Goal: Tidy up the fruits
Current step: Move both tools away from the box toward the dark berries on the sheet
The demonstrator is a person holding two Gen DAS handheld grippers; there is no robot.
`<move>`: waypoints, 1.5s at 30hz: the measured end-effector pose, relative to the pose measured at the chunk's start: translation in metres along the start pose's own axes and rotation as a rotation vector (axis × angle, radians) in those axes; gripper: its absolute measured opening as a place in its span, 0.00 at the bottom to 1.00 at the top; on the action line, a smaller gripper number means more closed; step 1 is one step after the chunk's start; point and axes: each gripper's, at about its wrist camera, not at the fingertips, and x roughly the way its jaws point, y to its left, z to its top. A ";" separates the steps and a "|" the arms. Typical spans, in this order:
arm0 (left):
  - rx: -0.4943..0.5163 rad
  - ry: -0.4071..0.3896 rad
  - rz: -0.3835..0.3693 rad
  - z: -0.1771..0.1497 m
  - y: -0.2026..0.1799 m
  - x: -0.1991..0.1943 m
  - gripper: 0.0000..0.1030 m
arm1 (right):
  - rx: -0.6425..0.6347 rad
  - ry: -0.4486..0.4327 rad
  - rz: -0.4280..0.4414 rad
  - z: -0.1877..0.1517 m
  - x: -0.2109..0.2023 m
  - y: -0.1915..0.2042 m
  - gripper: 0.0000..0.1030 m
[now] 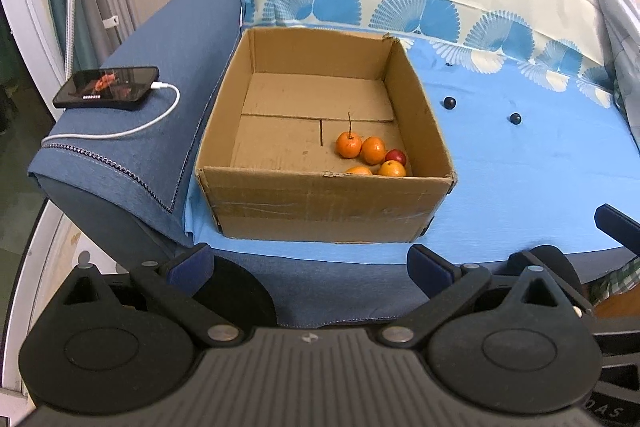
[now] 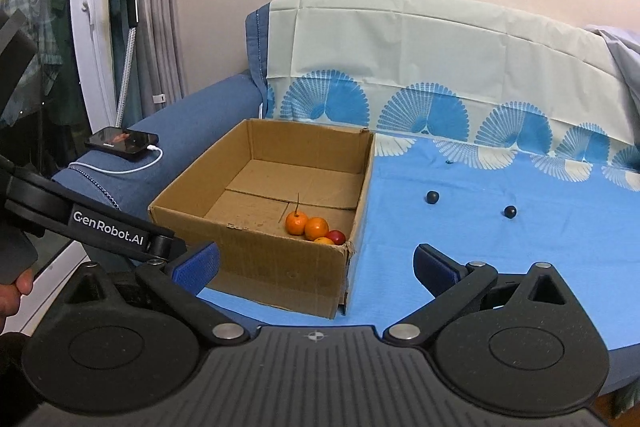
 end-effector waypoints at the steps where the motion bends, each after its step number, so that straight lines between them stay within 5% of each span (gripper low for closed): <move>1: 0.005 -0.004 0.001 0.000 -0.001 -0.001 1.00 | 0.000 -0.004 -0.001 0.000 -0.001 0.001 0.99; 29: 0.027 0.012 -0.001 0.005 -0.003 0.008 1.00 | 0.029 0.015 -0.002 -0.002 0.007 -0.002 0.99; 45: 0.079 0.078 0.013 0.027 -0.034 0.045 1.00 | 0.170 0.068 -0.029 -0.014 0.039 -0.046 0.99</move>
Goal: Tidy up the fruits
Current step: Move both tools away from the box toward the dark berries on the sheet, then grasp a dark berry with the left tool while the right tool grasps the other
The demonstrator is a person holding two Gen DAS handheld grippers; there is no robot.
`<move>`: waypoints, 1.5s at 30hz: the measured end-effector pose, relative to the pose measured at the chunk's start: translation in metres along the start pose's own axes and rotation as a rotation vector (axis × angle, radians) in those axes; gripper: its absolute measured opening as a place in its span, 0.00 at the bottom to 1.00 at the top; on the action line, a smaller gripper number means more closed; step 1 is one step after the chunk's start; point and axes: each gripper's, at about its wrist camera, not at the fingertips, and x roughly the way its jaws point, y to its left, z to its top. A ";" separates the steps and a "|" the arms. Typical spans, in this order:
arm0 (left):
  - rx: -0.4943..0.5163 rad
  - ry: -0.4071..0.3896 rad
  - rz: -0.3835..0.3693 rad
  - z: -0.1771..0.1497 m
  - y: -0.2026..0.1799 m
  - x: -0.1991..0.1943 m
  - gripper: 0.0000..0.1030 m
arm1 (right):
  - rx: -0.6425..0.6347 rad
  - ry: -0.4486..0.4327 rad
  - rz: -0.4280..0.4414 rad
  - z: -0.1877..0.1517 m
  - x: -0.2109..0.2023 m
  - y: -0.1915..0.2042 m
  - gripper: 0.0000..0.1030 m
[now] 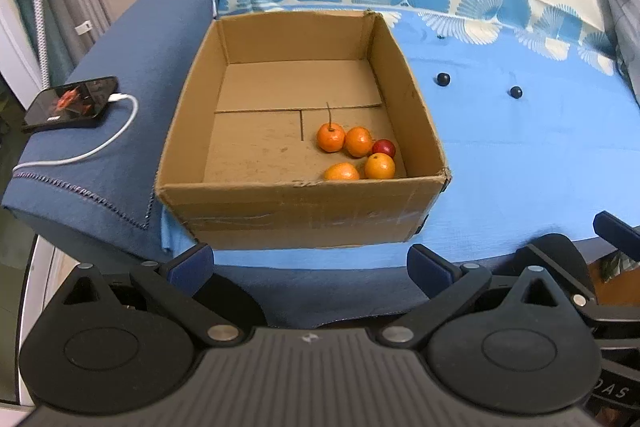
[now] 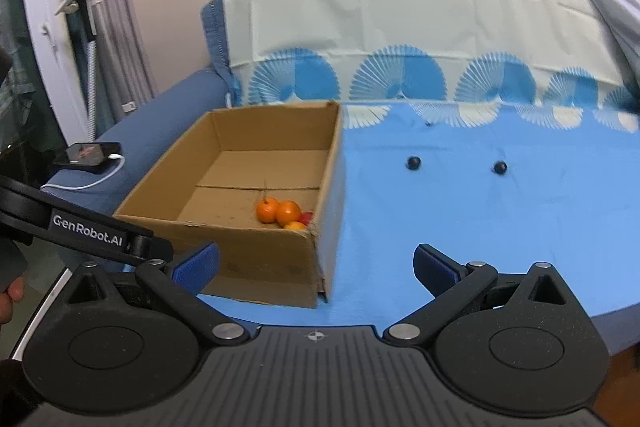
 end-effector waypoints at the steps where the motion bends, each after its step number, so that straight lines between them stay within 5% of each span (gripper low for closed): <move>1: 0.004 0.001 0.001 0.004 -0.003 0.003 1.00 | 0.010 0.001 -0.003 0.001 0.002 -0.005 0.99; 15: 0.091 -0.026 -0.014 0.077 -0.069 0.035 1.00 | 0.150 -0.035 -0.156 0.020 0.031 -0.100 0.99; 26: 0.187 -0.032 -0.136 0.145 -0.167 0.097 1.00 | 0.198 -0.080 -0.296 0.046 0.071 -0.194 0.99; 35: 0.226 0.090 -0.189 0.211 -0.237 0.219 1.00 | 0.162 -0.011 -0.332 0.074 0.180 -0.270 0.99; 45: 0.088 0.147 -0.065 0.258 -0.247 0.345 1.00 | 0.115 0.104 -0.339 0.086 0.330 -0.311 0.99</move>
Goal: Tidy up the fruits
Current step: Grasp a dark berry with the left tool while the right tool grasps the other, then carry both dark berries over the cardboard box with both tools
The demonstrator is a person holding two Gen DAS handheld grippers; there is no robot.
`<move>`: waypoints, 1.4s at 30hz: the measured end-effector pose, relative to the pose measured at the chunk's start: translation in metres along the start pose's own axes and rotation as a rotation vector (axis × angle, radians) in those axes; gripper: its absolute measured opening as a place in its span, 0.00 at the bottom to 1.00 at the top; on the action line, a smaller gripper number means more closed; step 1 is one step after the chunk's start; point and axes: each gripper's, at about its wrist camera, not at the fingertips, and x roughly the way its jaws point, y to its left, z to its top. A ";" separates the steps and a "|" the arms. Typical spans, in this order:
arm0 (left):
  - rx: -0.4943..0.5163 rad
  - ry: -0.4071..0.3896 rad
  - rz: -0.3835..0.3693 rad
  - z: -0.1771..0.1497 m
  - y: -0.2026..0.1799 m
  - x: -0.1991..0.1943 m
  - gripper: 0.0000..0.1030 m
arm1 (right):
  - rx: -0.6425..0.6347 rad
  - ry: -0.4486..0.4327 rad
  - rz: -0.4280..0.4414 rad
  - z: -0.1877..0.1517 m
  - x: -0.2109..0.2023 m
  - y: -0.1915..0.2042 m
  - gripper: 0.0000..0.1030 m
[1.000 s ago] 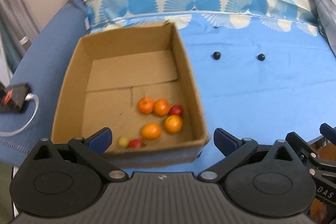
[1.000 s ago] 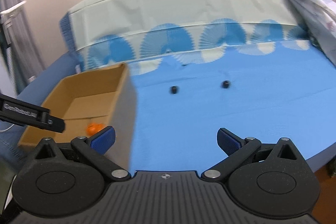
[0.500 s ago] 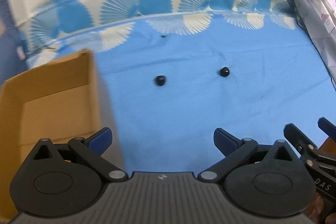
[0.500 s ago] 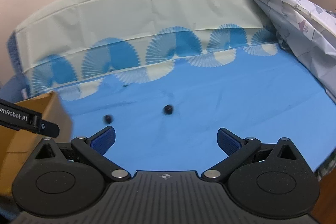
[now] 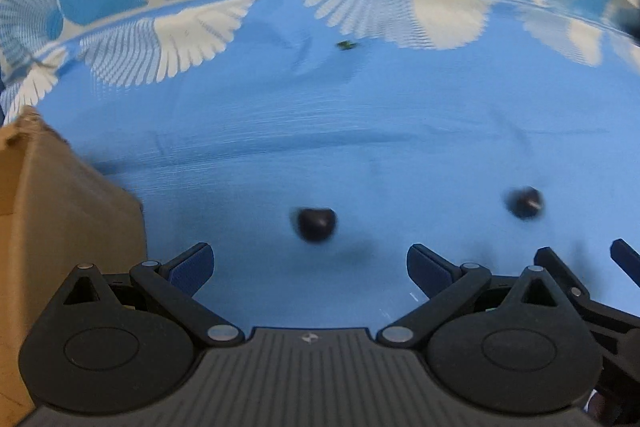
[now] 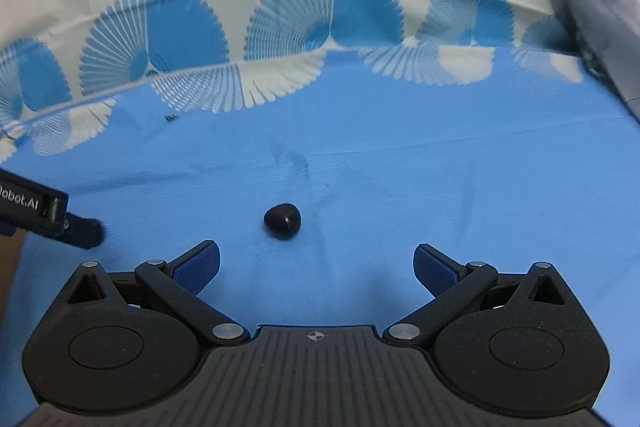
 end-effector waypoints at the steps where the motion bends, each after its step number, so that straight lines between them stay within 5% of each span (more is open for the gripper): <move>1: -0.018 0.008 0.010 0.003 0.003 0.009 1.00 | -0.012 -0.001 0.000 0.001 0.009 0.002 0.99; 7: -0.057 0.076 0.044 0.013 0.015 0.049 1.00 | -0.083 0.004 -0.031 0.001 0.051 0.018 1.00; 14: -0.115 0.063 0.014 0.011 0.023 0.048 0.96 | -0.101 -0.009 -0.049 -0.002 0.052 0.020 0.99; 15: -0.110 0.057 0.004 0.011 0.023 0.045 0.91 | -0.092 -0.013 -0.046 -0.001 0.048 0.020 0.87; 16: -0.109 0.032 -0.005 0.010 0.021 0.038 0.71 | -0.092 -0.024 -0.052 -0.002 0.045 0.020 0.76; 17: -0.098 0.001 -0.014 0.008 0.020 0.032 0.46 | -0.104 -0.031 -0.058 -0.002 0.042 0.021 0.51; 18: -0.086 -0.019 -0.052 0.007 0.020 0.026 0.34 | -0.108 -0.029 -0.059 -0.001 0.041 0.021 0.31; 19: -0.086 -0.024 -0.090 0.006 0.019 0.023 0.26 | -0.102 -0.027 -0.058 0.000 0.039 0.020 0.25; 28: -0.108 -0.056 -0.148 -0.015 0.025 -0.027 0.26 | -0.021 -0.071 -0.035 0.003 -0.008 0.006 0.25; 34: -0.123 -0.077 -0.214 -0.048 0.034 -0.092 0.26 | 0.043 -0.098 0.015 -0.009 -0.078 0.002 0.25; 42: -0.142 -0.154 -0.190 -0.107 0.068 -0.182 0.26 | 0.059 -0.094 0.122 -0.048 -0.190 0.032 0.25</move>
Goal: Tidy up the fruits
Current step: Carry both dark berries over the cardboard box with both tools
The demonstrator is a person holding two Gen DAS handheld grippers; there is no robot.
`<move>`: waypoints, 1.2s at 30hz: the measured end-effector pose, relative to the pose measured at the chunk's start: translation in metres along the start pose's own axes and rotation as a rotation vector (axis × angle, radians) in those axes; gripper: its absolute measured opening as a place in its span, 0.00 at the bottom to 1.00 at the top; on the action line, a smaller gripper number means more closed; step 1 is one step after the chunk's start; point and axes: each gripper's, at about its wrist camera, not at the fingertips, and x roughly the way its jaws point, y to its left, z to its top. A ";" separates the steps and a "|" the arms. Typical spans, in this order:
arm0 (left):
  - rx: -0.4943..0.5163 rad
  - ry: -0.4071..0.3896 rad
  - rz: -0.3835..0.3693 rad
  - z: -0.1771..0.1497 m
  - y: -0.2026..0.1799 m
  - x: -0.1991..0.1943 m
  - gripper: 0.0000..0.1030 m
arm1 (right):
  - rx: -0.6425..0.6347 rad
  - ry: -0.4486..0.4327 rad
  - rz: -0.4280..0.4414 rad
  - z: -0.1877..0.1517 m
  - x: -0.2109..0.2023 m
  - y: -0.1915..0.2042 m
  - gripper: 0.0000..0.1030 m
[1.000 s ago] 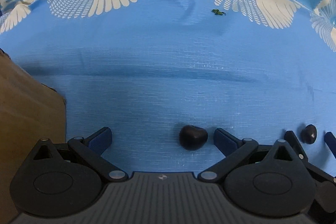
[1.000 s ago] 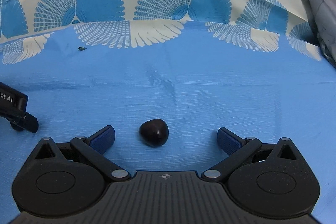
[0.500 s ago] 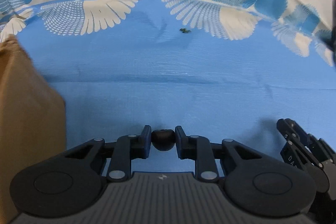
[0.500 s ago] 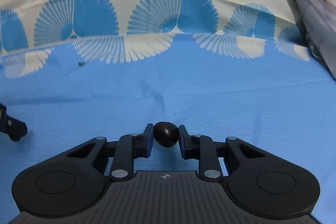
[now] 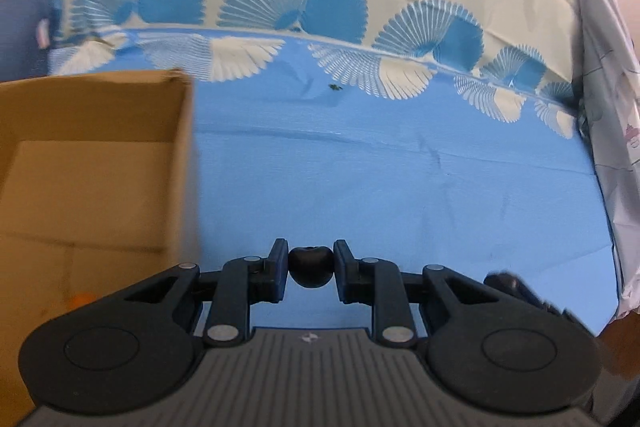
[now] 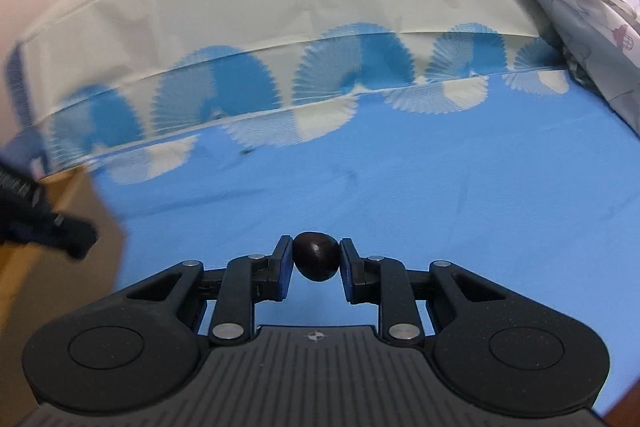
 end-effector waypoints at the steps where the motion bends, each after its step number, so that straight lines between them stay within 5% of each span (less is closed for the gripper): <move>1: -0.004 -0.003 0.005 -0.006 0.006 -0.012 0.26 | -0.010 0.002 0.017 -0.004 -0.013 0.008 0.25; 17: -0.127 0.019 0.087 -0.115 0.137 -0.164 0.26 | -0.203 0.099 0.343 -0.051 -0.159 0.149 0.25; 36: -0.230 -0.001 0.084 -0.164 0.203 -0.205 0.26 | -0.364 0.100 0.403 -0.066 -0.193 0.216 0.25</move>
